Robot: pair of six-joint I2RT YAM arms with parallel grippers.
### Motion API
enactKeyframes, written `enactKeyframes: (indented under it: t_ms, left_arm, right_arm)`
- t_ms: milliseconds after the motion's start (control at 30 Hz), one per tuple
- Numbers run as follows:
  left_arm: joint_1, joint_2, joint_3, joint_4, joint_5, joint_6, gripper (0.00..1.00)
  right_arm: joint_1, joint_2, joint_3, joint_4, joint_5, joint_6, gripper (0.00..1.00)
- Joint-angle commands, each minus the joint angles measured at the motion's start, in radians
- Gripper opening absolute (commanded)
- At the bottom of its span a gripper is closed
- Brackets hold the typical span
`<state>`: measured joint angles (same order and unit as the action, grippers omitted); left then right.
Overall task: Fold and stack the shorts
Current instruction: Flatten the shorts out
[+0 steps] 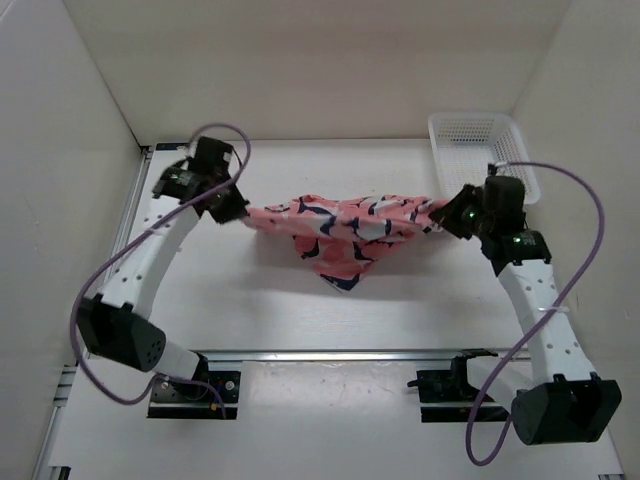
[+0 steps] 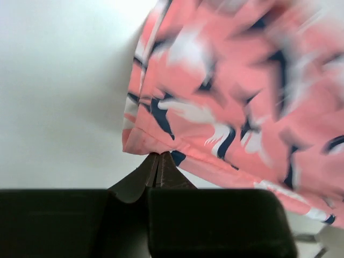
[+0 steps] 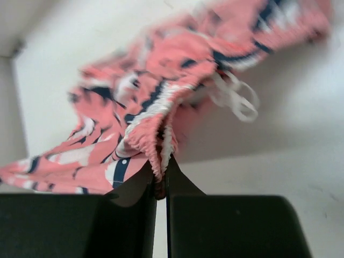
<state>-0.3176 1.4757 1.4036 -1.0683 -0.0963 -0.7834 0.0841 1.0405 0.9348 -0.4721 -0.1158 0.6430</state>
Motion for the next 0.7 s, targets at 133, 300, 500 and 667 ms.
enactKeyframes:
  t_ms: [133,300,500,667]
  left_arm:
    - [0.034,-0.189,0.609,-0.240,-0.180,0.134,0.11]
    - [0.034,-0.331,0.726,-0.202,-0.246,0.176,0.11]
    - [0.034,-0.443,0.908,-0.245,-0.341,0.200,0.11]
    - [0.011,-0.457,1.083,-0.256,-0.398,0.225,0.11]
  right_arm:
    - [0.028,-0.039,0.448,-0.195,-0.056,-0.072,0.00]
    - [0.028,-0.091,0.692,-0.313,-0.134,-0.106,0.00]
    - [0.028,-0.152,0.907,-0.399,-0.327,-0.086,0.00]
    - [0.028,-0.203,0.984,-0.431,-0.421,0.004,0.00]
